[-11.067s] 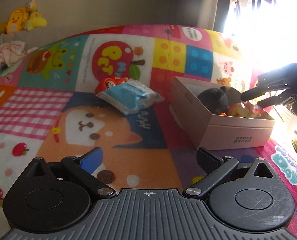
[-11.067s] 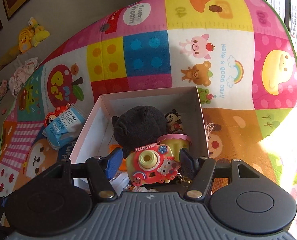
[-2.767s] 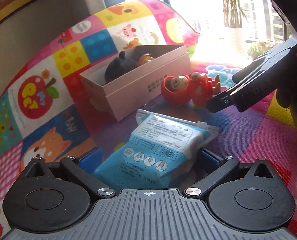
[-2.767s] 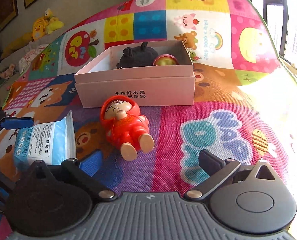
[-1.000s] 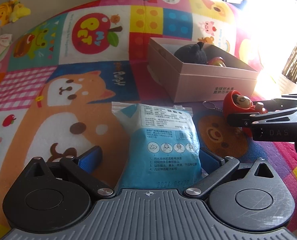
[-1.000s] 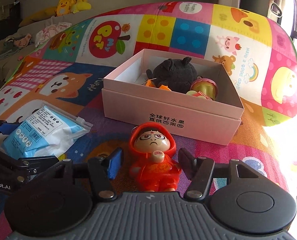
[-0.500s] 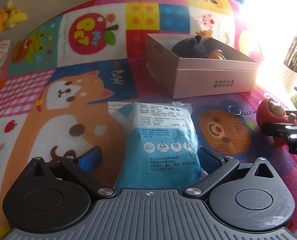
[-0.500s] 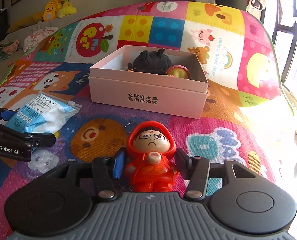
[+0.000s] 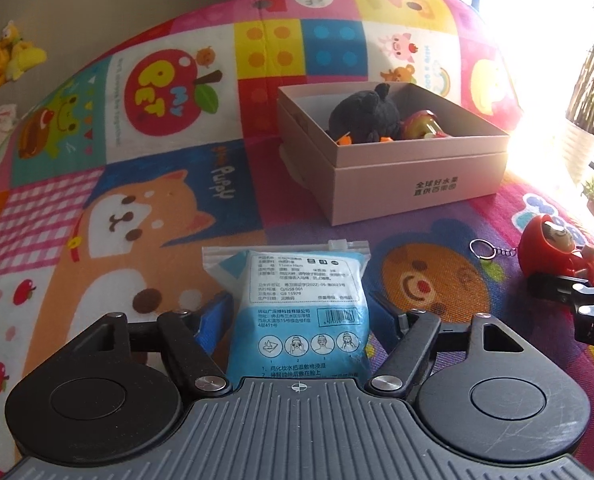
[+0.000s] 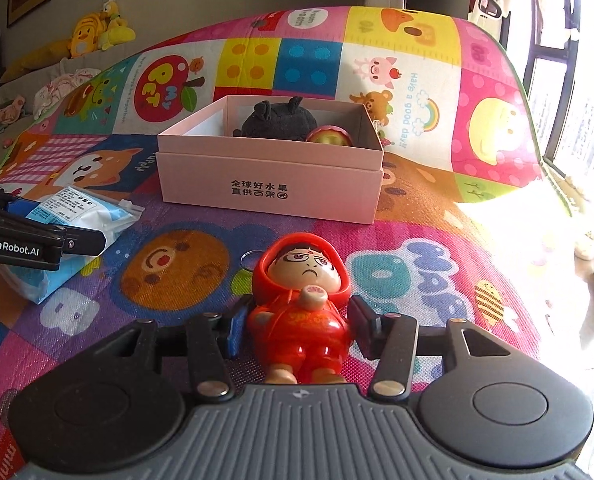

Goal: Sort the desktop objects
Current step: 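Lift the blue packet into the pink box with the left tool while the right tool holds the doll, then carry the red doll over the pink box with the right tool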

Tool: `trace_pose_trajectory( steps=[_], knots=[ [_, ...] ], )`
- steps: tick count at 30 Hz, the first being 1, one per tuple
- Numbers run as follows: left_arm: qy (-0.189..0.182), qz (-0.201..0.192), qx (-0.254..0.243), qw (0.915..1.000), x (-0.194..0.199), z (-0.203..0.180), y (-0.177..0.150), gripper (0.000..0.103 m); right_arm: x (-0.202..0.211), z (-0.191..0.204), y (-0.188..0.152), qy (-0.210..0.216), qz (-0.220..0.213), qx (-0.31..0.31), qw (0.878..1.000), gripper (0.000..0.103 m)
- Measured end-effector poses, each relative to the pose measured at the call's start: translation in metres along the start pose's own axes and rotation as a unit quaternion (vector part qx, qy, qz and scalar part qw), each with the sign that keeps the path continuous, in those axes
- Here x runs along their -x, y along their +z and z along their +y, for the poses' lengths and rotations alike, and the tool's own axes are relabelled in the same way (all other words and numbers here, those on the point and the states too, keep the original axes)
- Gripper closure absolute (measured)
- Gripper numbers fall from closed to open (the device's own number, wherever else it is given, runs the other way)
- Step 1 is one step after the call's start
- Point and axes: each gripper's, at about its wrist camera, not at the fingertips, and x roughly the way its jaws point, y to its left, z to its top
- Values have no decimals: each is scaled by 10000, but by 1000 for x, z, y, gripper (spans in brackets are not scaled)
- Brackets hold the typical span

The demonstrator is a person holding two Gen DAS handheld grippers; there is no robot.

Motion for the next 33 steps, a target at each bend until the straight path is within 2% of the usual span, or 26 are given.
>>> trace_pose_trajectory(
  steps=[2, 5, 8, 12, 15, 18, 21, 23, 25, 29, 33],
  knots=[
    [-39, -4, -36, 10000, 1, 0, 0, 39, 1, -1, -1, 0, -16, -17, 10000, 52],
    [-214, -104, 5, 9997, 7, 0, 5, 42, 1, -1, -1, -2, -36, -27, 10000, 52],
    [-382, -438, 113, 9982, 17, 1, 31, 42, 1, -1, -1, 0, -38, -27, 10000, 52],
    [-611, -955, 323, 9930, 23, -2, 82, 42, 1, -1, -1, 25, -38, -55, 10000, 52],
    [-770, -1189, 639, 9879, 5, -11, 121, 42, 1, -2, 0, 51, -21, -84, 9999, 52],
    [-829, -1069, 1097, 9847, -32, -14, 143, 40, 0, -2, -1, 56, -4, -86, 9999, 52],
    [-812, -867, 1276, 9847, -63, -14, 141, 27, -1, -3, -1, 71, 42, -105, 9999, 52],
    [-922, -835, 1280, 9839, -65, -12, 131, 15, -2, -4, -1, 102, 93, -113, 9998, 52],
    [-923, -966, 1162, 9842, -54, -9, 116, 7, -5, -3, 0, 119, 161, -91, 9998, 52],
    [-673, -1159, 877, 9871, -29, -2, 89, 6, -7, -2, 0, 94, 217, -60, 9997, 52],
    [-558, -973, 816, 9903, -16, 11, 58, 3, -3, 2, 6, -127, 254, 174, 9994, 51]
  ],
)
